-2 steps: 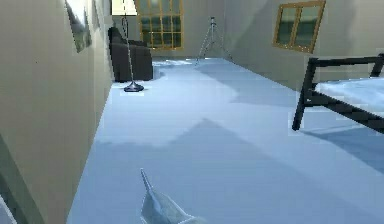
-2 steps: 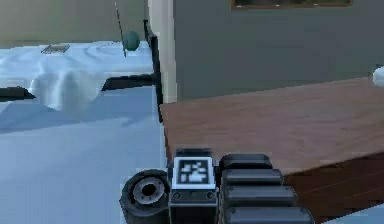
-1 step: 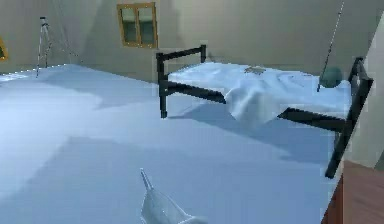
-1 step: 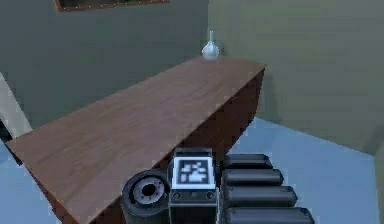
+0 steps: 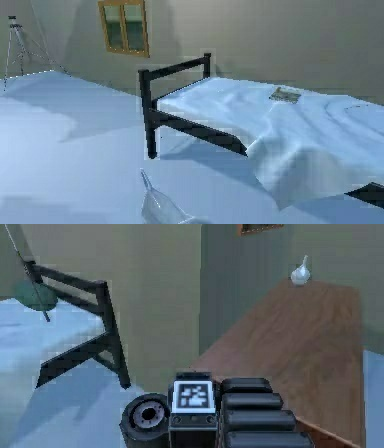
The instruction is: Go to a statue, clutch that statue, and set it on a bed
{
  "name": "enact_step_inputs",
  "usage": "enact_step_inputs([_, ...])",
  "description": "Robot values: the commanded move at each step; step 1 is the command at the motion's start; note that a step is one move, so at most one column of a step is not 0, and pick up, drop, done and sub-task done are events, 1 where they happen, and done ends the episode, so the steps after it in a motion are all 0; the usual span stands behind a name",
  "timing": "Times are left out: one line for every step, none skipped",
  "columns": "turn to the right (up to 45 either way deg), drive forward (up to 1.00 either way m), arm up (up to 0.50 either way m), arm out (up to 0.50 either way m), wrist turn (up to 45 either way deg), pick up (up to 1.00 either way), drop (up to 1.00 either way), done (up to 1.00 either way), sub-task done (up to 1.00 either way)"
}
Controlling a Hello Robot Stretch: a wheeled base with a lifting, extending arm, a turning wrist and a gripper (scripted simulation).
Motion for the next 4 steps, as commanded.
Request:
enact_step_inputs([0.0,0.50,0.00,0.00,0.0,0.00,0.00,0.00,0.00])
enact_step_inputs([33.0,0.00,0.00,0.00,0.0,0.00,0.00,0.00,0.00])
enact_step_inputs([0.0,0.40,0.00,0.00,0.0,0.00,0.00,0.00,0.00])
enact_step_inputs([-45.0,0.00,0.00,0.00,0.0,0.00,0.00,0.00,0.00])
